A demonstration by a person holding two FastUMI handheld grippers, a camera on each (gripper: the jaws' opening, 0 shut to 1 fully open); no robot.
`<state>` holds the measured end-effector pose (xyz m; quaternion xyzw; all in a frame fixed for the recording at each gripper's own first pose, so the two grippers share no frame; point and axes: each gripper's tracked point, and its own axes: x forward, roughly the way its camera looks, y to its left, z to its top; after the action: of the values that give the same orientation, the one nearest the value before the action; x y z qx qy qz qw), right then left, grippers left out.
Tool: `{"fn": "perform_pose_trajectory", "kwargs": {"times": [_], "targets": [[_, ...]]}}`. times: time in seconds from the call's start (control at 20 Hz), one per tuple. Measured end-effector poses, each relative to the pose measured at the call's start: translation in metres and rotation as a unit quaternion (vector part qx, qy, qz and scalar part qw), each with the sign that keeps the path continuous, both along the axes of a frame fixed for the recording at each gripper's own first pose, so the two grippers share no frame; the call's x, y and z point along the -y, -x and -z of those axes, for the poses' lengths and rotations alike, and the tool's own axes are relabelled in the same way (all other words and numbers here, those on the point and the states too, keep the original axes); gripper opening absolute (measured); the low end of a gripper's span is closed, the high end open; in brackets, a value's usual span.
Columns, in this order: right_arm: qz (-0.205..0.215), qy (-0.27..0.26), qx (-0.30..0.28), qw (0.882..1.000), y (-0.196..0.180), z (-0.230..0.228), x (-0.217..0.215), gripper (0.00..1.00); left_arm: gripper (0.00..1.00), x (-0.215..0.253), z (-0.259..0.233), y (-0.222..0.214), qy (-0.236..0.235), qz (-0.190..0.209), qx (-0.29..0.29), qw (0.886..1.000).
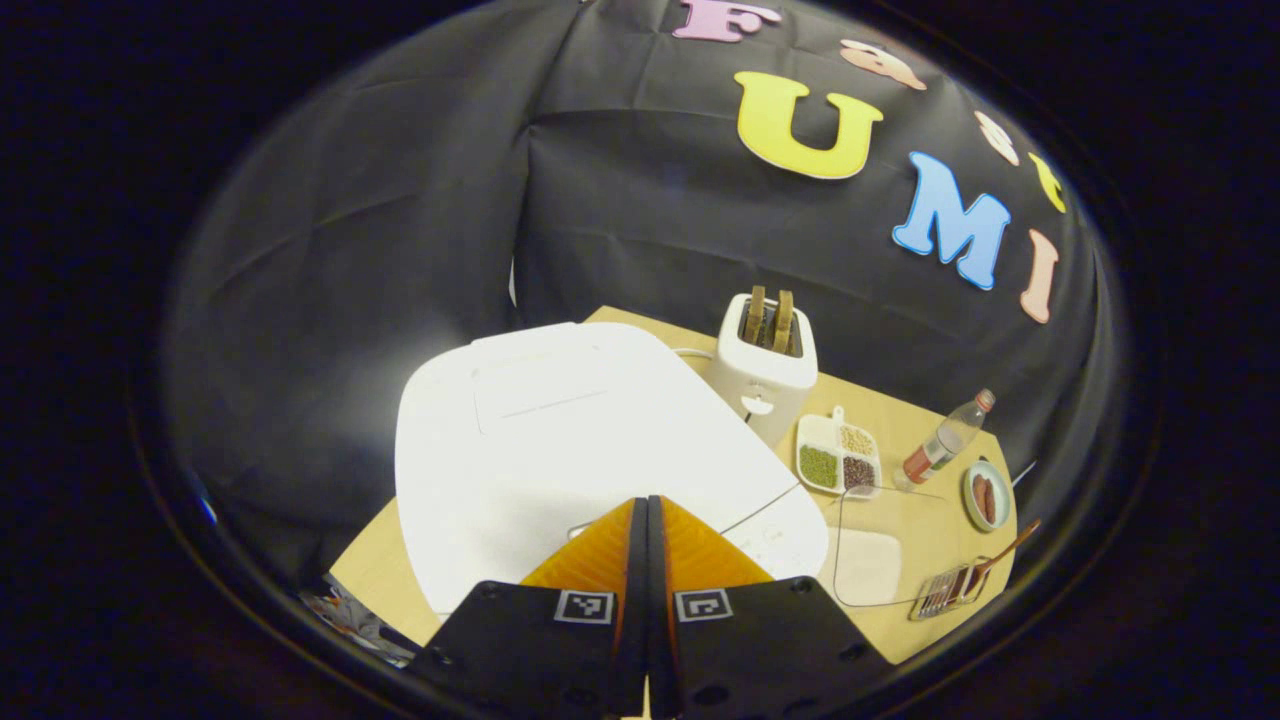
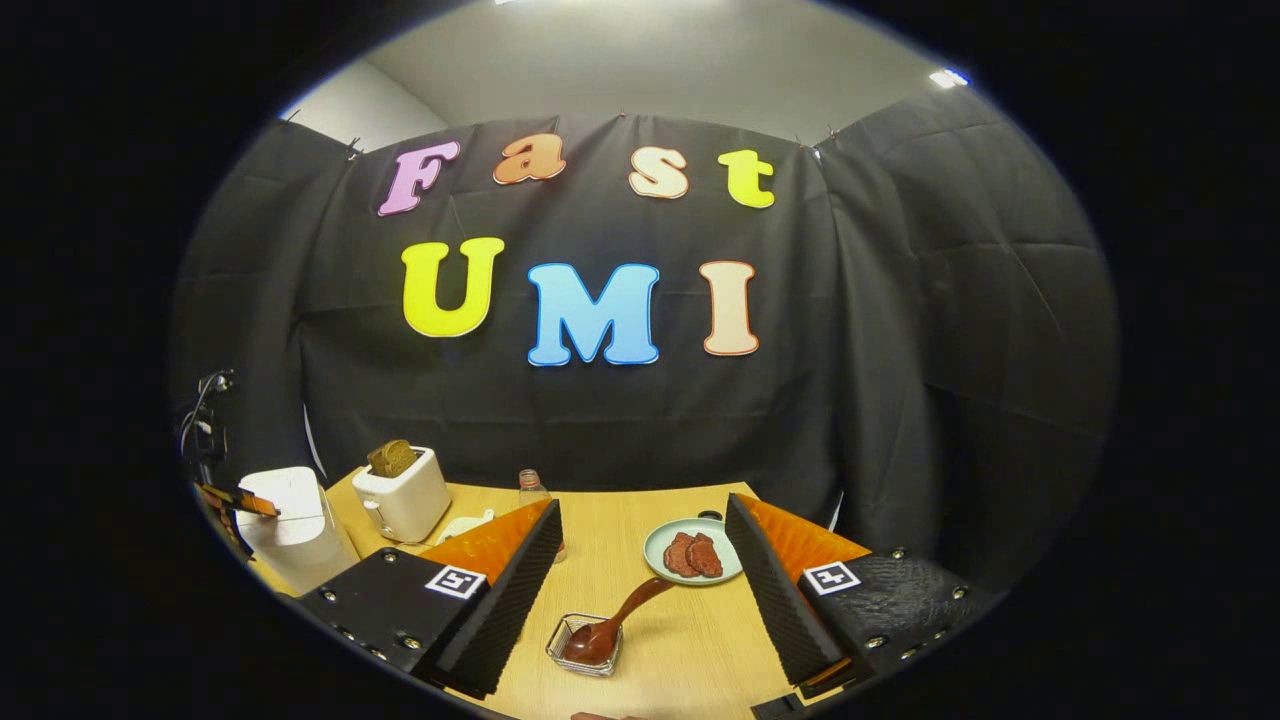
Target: Close the left gripper, press the button to open the rice cooker; take a wooden spoon from the chopstick holder with the right hand, scoop a spoonful of rice and pour it into the rice cooker, then put the wooden spoon back into the chopstick holder.
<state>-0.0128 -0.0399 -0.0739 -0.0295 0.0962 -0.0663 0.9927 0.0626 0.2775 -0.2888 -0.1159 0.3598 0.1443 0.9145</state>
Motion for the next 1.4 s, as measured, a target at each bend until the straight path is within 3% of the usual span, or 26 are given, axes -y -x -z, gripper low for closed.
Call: {"fn": "perform_pose_trajectory", "kwargs": {"times": [0.15, 0.3, 0.4, 0.45, 0.5, 0.65, 0.7, 0.9, 1.15, 1.4], "targets": [[-0.003, 0.000, 0.001, 1.000, -0.001, 0.001, -0.001, 0.99, 0.09, -0.001, -0.008, -0.003, -0.011, 0.002, 0.004, 1.000], [-0.009, 0.001, 0.002, 1.000, -0.005, -0.001, -0.003, 1.00, 0.09, -0.009, -0.044, -0.017, -0.053, 0.011, 0.053, 0.997], [-0.022, 0.001, 0.003, 1.000, -0.008, -0.003, -0.010, 0.99, 0.14, -0.015, -0.082, -0.027, -0.083, 0.018, 0.093, 0.992], [-0.026, 0.002, 0.005, 1.000, -0.008, -0.004, -0.011, 0.99, 0.35, -0.018, -0.104, -0.029, -0.092, 0.011, 0.112, 0.989], [-0.028, 0.001, 0.006, 1.000, -0.010, -0.005, -0.013, 0.99, 0.41, -0.021, -0.123, -0.031, -0.096, 0.008, 0.130, 0.987], [-0.036, -0.001, 0.010, 0.999, -0.012, -0.005, -0.017, 0.99, 0.99, -0.025, -0.183, -0.032, -0.152, 0.003, 0.194, 0.969], [-0.035, 0.000, 0.010, 0.999, -0.012, -0.006, -0.016, 0.99, 0.96, -0.019, -0.201, -0.032, -0.162, 0.008, 0.214, 0.963], [-0.033, -0.005, 0.010, 0.999, -0.014, -0.003, -0.012, 0.99, 0.97, 0.024, -0.248, -0.008, -0.171, 0.032, 0.271, 0.947], [-0.031, -0.021, -0.020, 0.999, -0.024, 0.025, -0.003, 0.99, 0.96, 0.088, -0.267, 0.020, -0.135, 0.050, 0.314, 0.939], [-0.014, -0.050, -0.076, 0.996, -0.044, 0.077, 0.008, 0.99, 0.97, 0.135, -0.261, 0.034, -0.125, 0.084, 0.315, 0.937]]}}
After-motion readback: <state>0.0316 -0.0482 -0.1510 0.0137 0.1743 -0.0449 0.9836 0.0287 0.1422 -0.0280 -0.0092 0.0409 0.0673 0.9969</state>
